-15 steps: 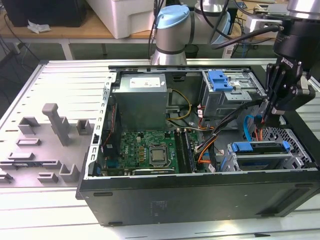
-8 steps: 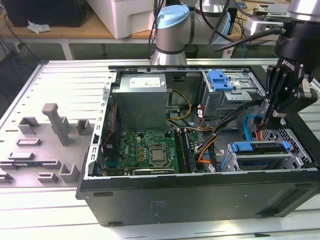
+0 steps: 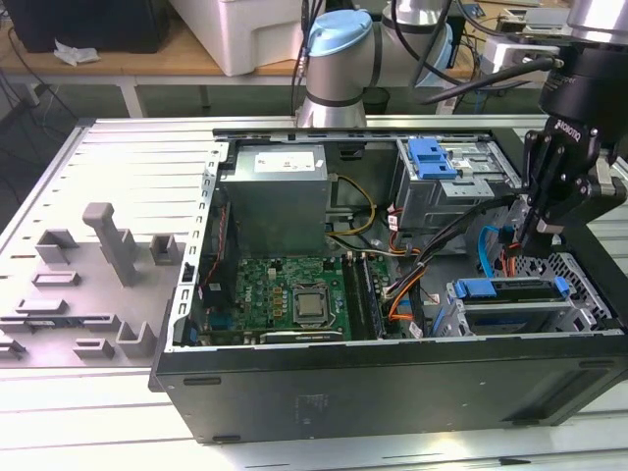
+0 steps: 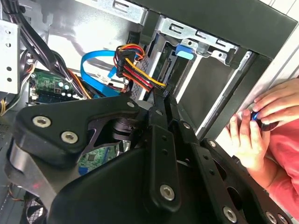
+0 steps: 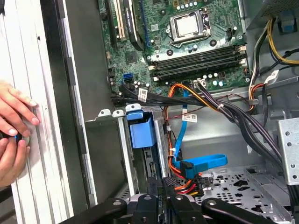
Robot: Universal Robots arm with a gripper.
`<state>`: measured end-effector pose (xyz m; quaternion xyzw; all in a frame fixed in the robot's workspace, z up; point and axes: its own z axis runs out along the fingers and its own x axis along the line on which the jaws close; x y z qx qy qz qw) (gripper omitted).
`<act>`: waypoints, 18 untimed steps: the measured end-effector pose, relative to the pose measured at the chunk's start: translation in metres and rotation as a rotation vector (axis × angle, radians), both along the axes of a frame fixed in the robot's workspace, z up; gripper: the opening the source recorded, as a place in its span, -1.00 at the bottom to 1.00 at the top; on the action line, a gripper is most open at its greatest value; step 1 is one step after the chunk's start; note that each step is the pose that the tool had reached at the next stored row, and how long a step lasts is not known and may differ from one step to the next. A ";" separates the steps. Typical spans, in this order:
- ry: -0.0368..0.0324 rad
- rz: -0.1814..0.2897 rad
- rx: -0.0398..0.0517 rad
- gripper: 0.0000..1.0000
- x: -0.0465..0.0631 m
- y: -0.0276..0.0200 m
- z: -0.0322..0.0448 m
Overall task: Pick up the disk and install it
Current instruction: 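Insert the first disk wire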
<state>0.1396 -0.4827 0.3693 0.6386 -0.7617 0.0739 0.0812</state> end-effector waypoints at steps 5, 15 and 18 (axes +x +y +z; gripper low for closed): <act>-0.0007 0.063 0.0001 -0.66 -0.002 0.0000 -0.0001; -0.0007 0.157 0.0000 -0.66 -0.004 -0.0002 -0.0005; -0.0007 0.156 0.0001 -0.66 -0.004 -0.0015 -0.0007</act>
